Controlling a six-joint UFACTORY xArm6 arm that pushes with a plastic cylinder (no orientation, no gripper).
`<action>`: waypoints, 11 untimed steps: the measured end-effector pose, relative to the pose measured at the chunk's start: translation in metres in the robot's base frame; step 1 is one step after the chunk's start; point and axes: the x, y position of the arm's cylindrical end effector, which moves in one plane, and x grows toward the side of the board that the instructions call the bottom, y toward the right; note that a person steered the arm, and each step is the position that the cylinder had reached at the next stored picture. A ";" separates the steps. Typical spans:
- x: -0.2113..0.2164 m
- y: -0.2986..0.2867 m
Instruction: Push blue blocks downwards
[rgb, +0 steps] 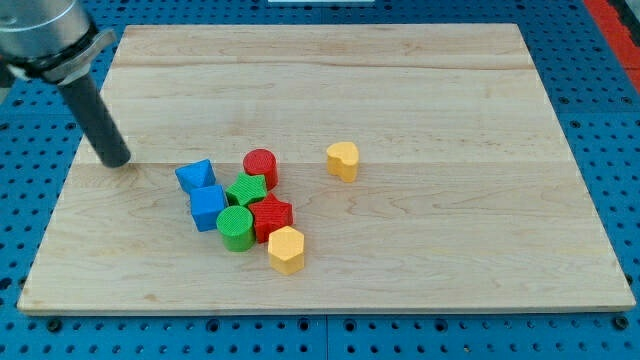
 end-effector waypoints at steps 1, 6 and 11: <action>-0.015 0.020; 0.028 0.102; 0.059 -0.014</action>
